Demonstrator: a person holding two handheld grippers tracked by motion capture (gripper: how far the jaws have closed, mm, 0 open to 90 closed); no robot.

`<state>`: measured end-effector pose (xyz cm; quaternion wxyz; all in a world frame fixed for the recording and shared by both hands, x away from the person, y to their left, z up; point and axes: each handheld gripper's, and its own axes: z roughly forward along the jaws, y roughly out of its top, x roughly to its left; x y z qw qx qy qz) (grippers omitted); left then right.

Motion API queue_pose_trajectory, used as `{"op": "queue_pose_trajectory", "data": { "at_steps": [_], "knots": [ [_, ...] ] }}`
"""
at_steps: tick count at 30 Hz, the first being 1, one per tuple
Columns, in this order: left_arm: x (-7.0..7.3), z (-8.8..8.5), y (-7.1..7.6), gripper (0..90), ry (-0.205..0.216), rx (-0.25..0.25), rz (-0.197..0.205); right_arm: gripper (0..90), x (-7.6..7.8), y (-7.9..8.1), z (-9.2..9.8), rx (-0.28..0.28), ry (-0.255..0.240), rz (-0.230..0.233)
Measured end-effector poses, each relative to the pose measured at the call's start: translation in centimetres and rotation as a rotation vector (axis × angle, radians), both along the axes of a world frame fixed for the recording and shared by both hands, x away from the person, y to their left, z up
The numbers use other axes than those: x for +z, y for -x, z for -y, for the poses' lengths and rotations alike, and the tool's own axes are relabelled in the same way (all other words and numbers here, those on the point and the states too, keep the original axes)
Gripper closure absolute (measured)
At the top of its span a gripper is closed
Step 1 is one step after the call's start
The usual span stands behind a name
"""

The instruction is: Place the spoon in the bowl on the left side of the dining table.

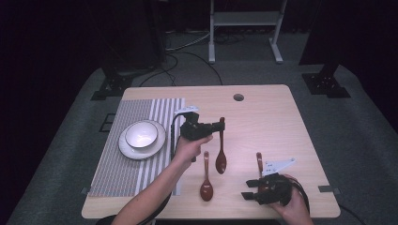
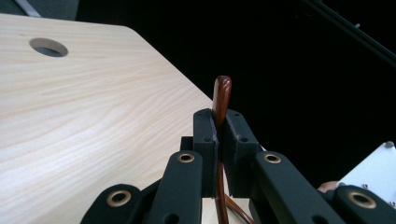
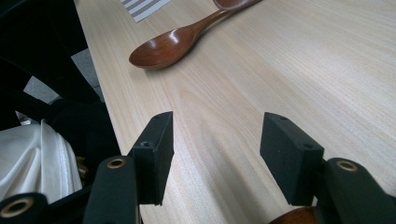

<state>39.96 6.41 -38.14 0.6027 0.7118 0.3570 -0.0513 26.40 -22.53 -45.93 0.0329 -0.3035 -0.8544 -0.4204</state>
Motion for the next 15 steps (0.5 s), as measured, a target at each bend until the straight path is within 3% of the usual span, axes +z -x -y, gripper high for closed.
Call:
{"op": "queue_pose_trajectory", "data": {
  "at_steps": [15],
  "knots": [
    [2.1,-2.8,-1.8,84.7,-0.023,0.076,0.033,42.4,0.2,0.0,0.0,-0.006,-0.008,0.008]
  ]
}}
